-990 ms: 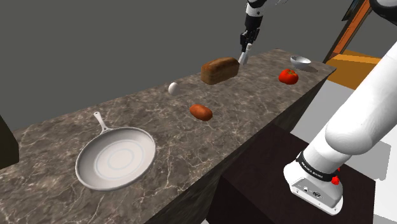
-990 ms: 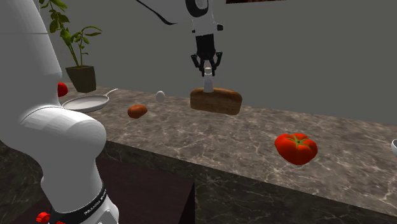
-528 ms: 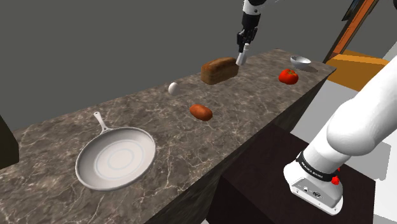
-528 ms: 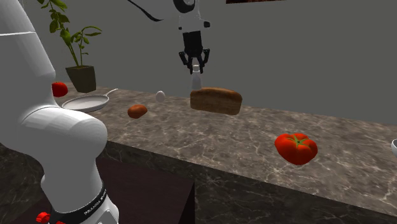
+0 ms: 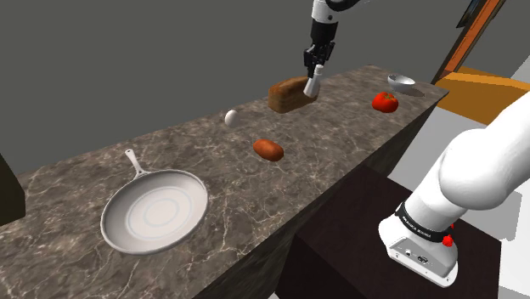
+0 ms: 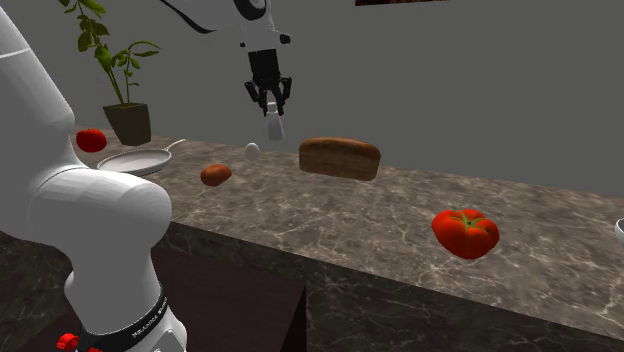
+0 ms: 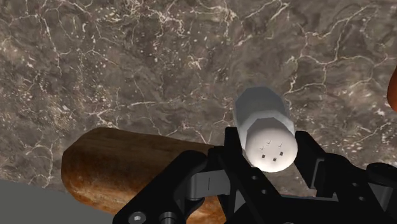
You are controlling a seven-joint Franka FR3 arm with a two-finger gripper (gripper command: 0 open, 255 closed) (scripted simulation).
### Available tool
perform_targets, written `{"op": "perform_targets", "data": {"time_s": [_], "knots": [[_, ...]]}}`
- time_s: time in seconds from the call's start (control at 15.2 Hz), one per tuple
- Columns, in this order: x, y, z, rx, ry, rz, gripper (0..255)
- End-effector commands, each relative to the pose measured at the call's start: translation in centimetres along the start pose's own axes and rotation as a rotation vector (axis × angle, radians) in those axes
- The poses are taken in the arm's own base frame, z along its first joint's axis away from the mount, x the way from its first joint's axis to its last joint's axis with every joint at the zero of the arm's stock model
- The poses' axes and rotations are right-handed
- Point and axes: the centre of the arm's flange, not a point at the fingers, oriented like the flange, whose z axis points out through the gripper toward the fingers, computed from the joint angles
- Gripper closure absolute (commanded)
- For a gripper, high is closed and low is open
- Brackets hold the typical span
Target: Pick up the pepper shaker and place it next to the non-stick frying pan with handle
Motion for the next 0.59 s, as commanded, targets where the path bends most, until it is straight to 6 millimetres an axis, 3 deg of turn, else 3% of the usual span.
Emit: {"op": "perform_targets", "data": {"time_s": [0.0,0.53], "knots": [[-0.7,-2.2,-0.5,0.0,0.0,0.001,255],[-3.2,-12.4,-1.9,0.0,0.0,0.001,255]]}}
